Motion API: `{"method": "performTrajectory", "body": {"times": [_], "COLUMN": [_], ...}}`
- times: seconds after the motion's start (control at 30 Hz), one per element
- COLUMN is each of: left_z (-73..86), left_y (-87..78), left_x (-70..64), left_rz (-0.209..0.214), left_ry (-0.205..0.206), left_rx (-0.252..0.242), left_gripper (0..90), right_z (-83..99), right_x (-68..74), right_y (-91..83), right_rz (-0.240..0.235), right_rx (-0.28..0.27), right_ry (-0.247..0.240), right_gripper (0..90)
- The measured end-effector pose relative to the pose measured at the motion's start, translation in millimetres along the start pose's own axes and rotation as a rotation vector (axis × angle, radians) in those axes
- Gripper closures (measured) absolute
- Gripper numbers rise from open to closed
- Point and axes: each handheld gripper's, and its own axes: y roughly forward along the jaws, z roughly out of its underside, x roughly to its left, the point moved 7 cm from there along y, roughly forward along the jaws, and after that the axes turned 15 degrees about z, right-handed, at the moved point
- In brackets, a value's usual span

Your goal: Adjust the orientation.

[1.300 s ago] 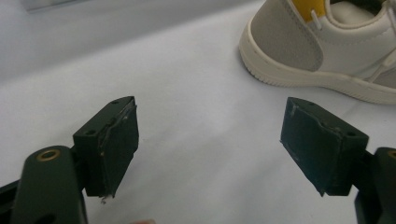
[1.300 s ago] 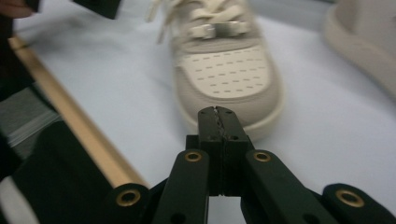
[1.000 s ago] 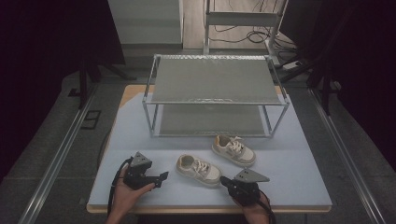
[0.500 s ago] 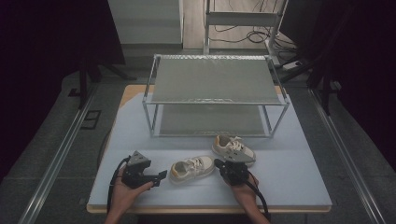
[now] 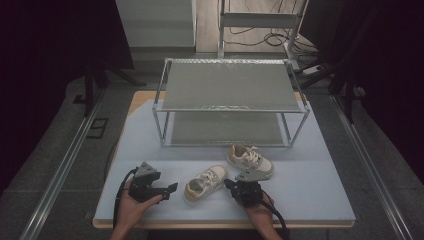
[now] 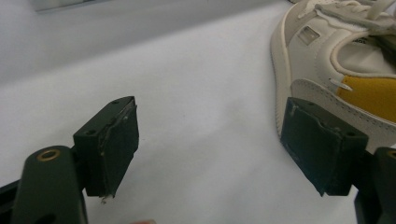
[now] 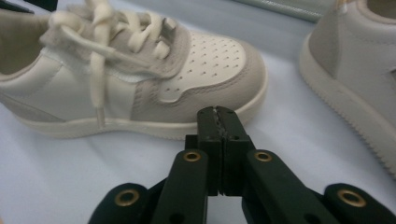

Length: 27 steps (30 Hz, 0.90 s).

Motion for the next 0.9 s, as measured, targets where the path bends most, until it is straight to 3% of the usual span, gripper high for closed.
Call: {"method": "performTrajectory", "body": {"times": [0.23, 0.27, 0.43, 0.53, 0.57, 0.67, 0.9], "left_z": [-0.2, 0.4, 0.6, 0.2, -0.3, -0.1, 0.4], "left_y": [-1.8, -2.3, -2.2, -2.5, -3.0, -2.6, -2.5], "left_x": [0.4, 1.7, 1.5, 0.4, 0.1, 1.3, 2.4], "left_rz": [0.002, 0.001, 0.002, 0.003, 0.006, 0.003, 0.002], "left_ry": [0.001, -0.002, -0.002, 0.0, 0.0, -0.003, -0.007], "left_rx": [-0.004, -0.005, -0.003, -0.006, -0.007, -0.006, -0.006], "left_gripper": [19.4, 19.3, 19.4, 19.3, 19.3, 19.3, 19.3], "right_z": [-3.7, -2.9, -0.3, -1.6, -1.3, 2.3, -4.7], "right_x": [0.1, 6.5, 21.0, 21.1, 25.0, 34.7, 41.0], "right_y": [3.4, -0.4, 0.4, 0.9, -0.9, -0.4, 10.0], "right_rz": [-0.01, -0.055, -0.062, -0.07, -0.111, -0.14, -0.136], "right_rx": [0.01, 0.018, 0.018, 0.025, 0.034, 0.047, 0.034], "right_ry": [0.009, 0.011, -0.031, -0.023, -0.022, -0.047, -0.051], "right_gripper": [89.1, 89.0, 89.1, 89.1, 89.1, 89.1, 89.1]}}
